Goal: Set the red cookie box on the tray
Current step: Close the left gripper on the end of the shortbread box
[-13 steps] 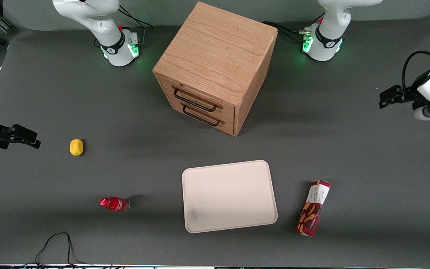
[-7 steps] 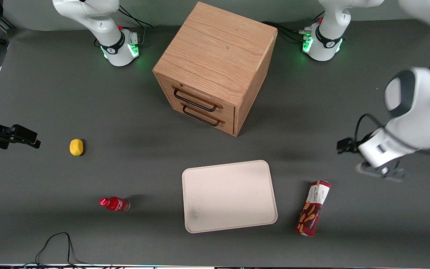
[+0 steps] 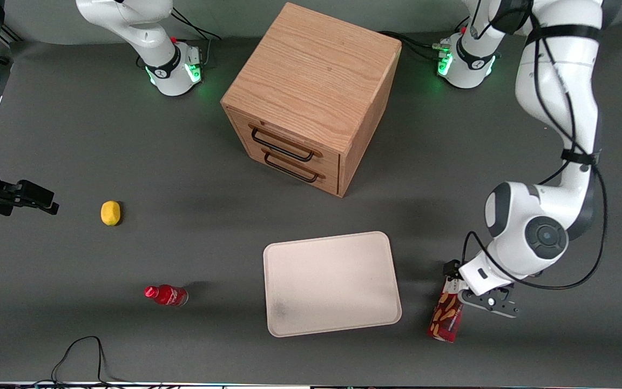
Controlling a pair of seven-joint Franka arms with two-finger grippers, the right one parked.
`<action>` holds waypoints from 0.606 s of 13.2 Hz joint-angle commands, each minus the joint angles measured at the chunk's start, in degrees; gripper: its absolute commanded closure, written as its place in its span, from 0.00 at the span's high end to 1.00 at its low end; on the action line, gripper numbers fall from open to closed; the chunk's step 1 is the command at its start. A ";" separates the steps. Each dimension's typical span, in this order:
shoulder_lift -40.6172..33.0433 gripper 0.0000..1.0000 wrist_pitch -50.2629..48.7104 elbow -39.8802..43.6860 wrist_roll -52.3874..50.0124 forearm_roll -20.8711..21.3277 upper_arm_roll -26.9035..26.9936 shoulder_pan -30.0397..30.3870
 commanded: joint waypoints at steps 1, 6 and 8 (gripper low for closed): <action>2.83 0.99 2.58 2.20 0.17 -0.78 1.83 -2.45; 3.98 0.15 5.05 2.11 0.95 -0.95 1.92 -2.55; 3.98 0.00 5.32 2.11 1.04 -0.95 2.27 -2.63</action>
